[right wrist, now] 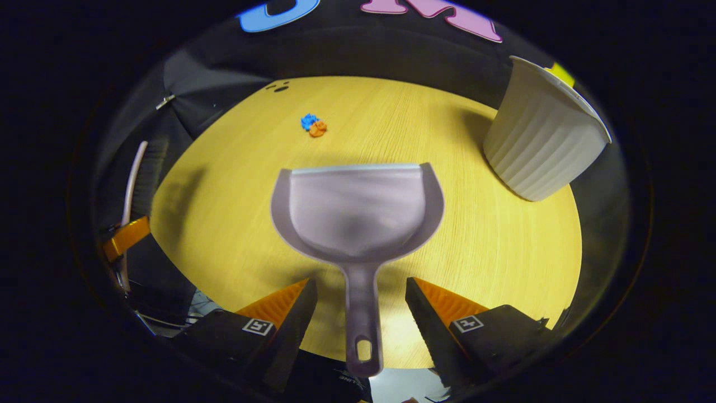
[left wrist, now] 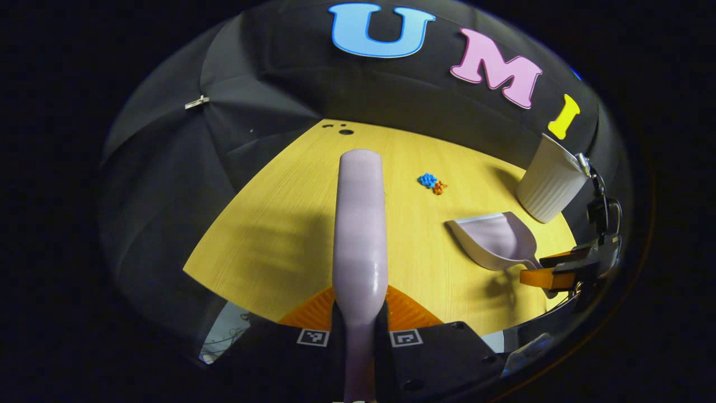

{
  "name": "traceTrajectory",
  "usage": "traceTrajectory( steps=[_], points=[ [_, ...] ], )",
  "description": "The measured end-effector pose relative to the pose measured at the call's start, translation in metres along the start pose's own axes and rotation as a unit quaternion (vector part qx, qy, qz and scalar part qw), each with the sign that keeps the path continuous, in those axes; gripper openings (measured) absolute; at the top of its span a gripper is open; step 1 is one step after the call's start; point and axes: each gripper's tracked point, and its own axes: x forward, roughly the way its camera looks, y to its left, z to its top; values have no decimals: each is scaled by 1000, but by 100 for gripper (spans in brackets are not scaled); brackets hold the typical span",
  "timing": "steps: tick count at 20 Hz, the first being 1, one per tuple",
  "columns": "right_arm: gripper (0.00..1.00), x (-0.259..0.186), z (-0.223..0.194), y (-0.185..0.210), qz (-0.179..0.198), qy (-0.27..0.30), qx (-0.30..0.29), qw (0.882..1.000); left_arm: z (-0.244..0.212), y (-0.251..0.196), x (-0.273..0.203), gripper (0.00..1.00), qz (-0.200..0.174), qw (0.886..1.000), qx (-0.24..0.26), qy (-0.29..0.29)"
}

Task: Pick up the small broom and dustpan from the desktop, sweep the trash into the dustpan with the broom, and then empty the trash into the garbage bin.

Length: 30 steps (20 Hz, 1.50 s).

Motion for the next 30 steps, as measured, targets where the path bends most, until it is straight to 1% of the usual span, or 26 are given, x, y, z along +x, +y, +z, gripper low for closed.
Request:
traceTrajectory(
  steps=[3,5,8,11,12,13,14,15,17,18,19,20,21,22,23,25,26,27,28,30],
  points=[
    [99,16,-6,2,-2,18,-5,1000,-11,8,-3,25,14,1000,-10,16],
    [97,25,-9,3,-4,27,-10,1000,-17,12,-2,25,23,999,-6,27],
    [96,32,-6,5,-3,32,-16,999,-16,11,0,25,27,999,-11,33],
    [90,36,1,8,8,38,-6,999,-11,7,4,25,28,999,-14,33],
    [83,39,4,7,7,34,-5,999,-8,5,6,25,27,999,-12,33],
    [79,40,5,6,7,35,-6,999,-5,3,8,25,27,999,-10,34],
    [68,40,5,4,7,36,-6,999,-4,0,9,25,27,999,-6,35],
    [66,39,5,0,6,35,-4,999,-2,-3,10,25,26,999,-3,35],
    [41,33,2,-2,12,40,5,999,2,-9,16,25,24,999,1,38],
    [35,35,5,-3,17,43,5,999,5,-13,19,25,22,999,2,40],
    [39,37,5,-3,21,45,5,999,9,-17,22,25,21,999,4,40],
    [38,38,6,-3,25,45,5,999,11,-20,26,25,21,999,7,41],
    [34,37,5,-3,28,45,5,999,15,-23,29,25,20,999,11,42],
    [36,36,4,-4,32,45,1,998,19,-27,33,25,18,999,15,44],
    [36,34,3,-4,37,45,-1,998,24,-30,38,25,17,999,20,44],
    [35,31,3,-8,41,42,-17,998,35,-39,50,25,6,998,25,49],
    [35,30,2,-11,41,42,-28,998,38,-44,56,24,-6,998,30,56],
    [35,32,3,-14,44,42,-36,998,43,-47,63,25,-15,997,43,63],
    [39,34,4,-16,46,42,-44,997,50,-45,70,24,-17,996,59,68],
    [31,32,8,-28,48,39,-57,996,66,-47,88,25,-19,994,83,74]
  ],
)
